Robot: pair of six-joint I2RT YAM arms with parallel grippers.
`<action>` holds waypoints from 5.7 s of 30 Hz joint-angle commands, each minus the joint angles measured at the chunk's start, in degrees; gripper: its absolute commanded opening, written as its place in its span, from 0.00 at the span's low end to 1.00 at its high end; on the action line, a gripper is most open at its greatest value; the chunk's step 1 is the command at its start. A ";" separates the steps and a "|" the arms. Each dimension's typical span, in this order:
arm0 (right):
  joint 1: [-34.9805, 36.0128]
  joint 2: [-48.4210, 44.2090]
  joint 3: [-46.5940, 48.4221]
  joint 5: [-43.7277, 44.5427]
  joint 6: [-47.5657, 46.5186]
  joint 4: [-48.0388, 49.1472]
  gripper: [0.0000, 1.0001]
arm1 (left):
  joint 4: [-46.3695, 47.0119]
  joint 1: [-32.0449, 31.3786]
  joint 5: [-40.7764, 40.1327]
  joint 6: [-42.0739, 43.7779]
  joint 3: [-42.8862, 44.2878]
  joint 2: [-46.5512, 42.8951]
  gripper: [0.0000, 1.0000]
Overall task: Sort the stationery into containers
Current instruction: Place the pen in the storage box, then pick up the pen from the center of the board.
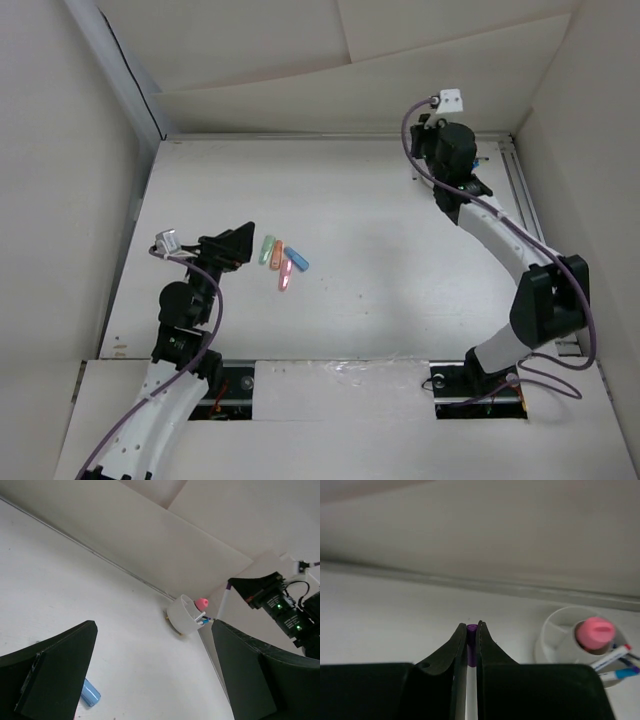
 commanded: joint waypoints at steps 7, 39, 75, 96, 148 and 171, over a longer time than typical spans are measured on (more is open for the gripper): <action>-8.09 -3.51 -7.39 16.59 0.03 25.67 0.00 | 6.02 -0.03 2.28 -0.88 -1.12 3.84 1.00; -16.45 13.63 -2.47 21.26 -2.87 41.49 0.00 | 14.54 -0.03 2.81 -1.41 -2.79 14.13 1.00; -17.51 16.45 -9.23 18.88 2.32 41.76 0.47 | 17.36 -0.03 4.39 -1.93 -2.79 17.47 1.00; -2.75 -2.71 -12.06 7.82 4.16 18.13 0.38 | 15.25 -0.03 6.58 -0.36 0.72 24.13 1.00; 28.90 34.20 21.61 -13.28 -4.80 -25.57 0.57 | 0.49 -0.03 -0.45 -0.97 4.33 12.11 1.00; 29.95 37.54 23.90 -9.60 -2.34 -27.77 0.42 | -2.15 -0.03 -3.34 -2.02 3.19 2.79 1.00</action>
